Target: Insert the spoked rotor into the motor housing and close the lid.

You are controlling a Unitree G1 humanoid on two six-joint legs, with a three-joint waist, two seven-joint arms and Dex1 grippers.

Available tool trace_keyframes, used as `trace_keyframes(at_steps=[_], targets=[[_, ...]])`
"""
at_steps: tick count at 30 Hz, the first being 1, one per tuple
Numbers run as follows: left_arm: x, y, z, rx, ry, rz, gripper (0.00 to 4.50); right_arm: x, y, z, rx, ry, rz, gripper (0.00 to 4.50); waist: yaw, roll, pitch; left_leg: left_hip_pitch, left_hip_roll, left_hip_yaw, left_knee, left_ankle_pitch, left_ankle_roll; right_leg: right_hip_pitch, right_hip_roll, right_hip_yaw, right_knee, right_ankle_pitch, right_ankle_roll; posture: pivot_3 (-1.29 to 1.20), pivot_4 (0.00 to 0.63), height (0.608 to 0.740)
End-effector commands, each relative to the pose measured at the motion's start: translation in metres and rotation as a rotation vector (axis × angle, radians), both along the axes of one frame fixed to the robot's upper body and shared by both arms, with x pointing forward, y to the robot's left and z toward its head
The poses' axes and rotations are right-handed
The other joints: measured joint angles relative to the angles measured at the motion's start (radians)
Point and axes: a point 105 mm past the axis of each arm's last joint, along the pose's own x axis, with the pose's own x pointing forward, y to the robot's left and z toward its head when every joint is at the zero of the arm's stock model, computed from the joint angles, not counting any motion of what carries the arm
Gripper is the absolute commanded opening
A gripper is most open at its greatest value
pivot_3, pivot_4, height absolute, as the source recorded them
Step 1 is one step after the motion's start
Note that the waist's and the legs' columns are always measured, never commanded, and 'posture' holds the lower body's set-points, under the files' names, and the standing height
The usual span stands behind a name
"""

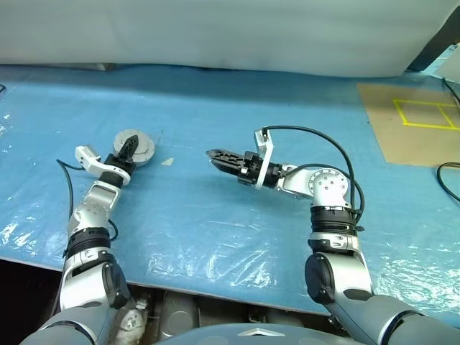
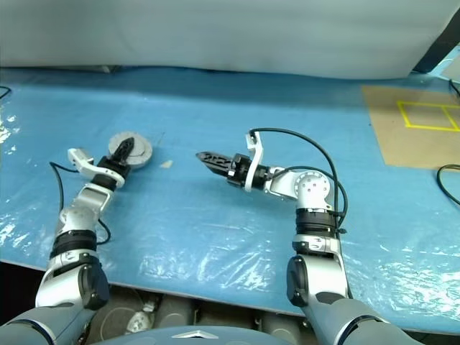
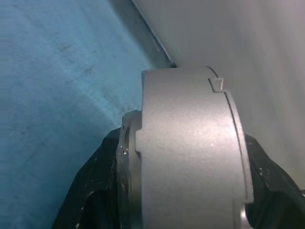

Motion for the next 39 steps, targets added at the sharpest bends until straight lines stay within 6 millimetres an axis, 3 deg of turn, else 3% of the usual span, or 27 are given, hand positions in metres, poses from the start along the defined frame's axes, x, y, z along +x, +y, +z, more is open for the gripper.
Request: trace_keyframes(at_steps=[1, 5, 12, 20, 31, 36, 39], targets=[[0.007, 0.005, 0.023, 0.057, -0.067, 0.028, 2.58, 0.002, 0.001, 0.012, 0.020, -0.046, 0.005, 3.10, -0.002, 0.000, 0.000, 0.000, 0.000, 0.000, 0.000, 0.000, 0.000, 0.000, 0.000, 0.000, 0.000, 0.000, 0.000, 0.00, 0.150, 0.740], [0.008, 0.013, 0.007, 0.107, 0.001, 0.076, 2.58, 0.003, 0.000, 0.011, 0.010, -0.048, 0.002, 3.10, -0.003, 0.000, 0.000, 0.001, 0.000, 0.000, 0.000, 0.000, 0.000, 0.000, 0.000, 0.000, 0.001, 0.000, 0.000, 0.00, 0.150, 0.740], [0.006, 0.028, -0.003, 0.181, 0.053, 0.127, 2.42, 0.003, 0.000, 0.011, 0.007, -0.054, 0.000, 3.13, -0.011, 0.000, 0.000, 0.003, 0.000, 0.000, 0.002, 0.000, 0.000, 0.000, 0.000, 0.001, 0.005, 0.000, 0.000, 0.00, 0.150, 0.740], [0.004, 0.044, -0.001, 0.187, 0.058, 0.182, 2.42, 0.002, 0.002, 0.010, -0.001, -0.063, 0.009, 3.13, -0.015, 0.000, 0.000, 0.008, 0.000, 0.001, 0.002, 0.000, 0.000, 0.002, -0.001, 0.003, 0.008, 0.000, -0.001, 0.00, 0.150, 0.740], [0.003, 0.016, 0.000, 0.142, 0.008, 0.039, 2.42, 0.003, 0.003, 0.007, -0.018, -0.060, 0.012, 3.13, -0.009, 0.000, 0.000, 0.005, 0.000, 0.001, 0.002, 0.000, 0.000, 0.001, -0.002, 0.003, 0.007, -0.001, -0.001, 0.00, 0.150, 0.740], [0.001, 0.019, 0.001, 0.102, -0.004, 0.043, 2.42, 0.003, 0.003, 0.006, -0.019, -0.057, 0.007, 3.13, -0.009, 0.000, 0.000, 0.005, 0.000, 0.001, 0.002, 0.000, 0.000, 0.001, -0.005, 0.003, 0.007, -0.001, -0.001, 0.00, 0.150, 0.740], [0.000, 0.013, 0.007, 0.072, -0.039, -0.003, 3.41, 0.003, 0.003, 0.006, -0.020, -0.056, 0.006, 3.13, -0.009, 0.000, 0.000, 0.005, 0.000, 0.001, 0.002, 0.000, 0.000, 0.001, -0.005, 0.003, 0.007, -0.001, -0.001, 0.00, 0.150, 0.740]])
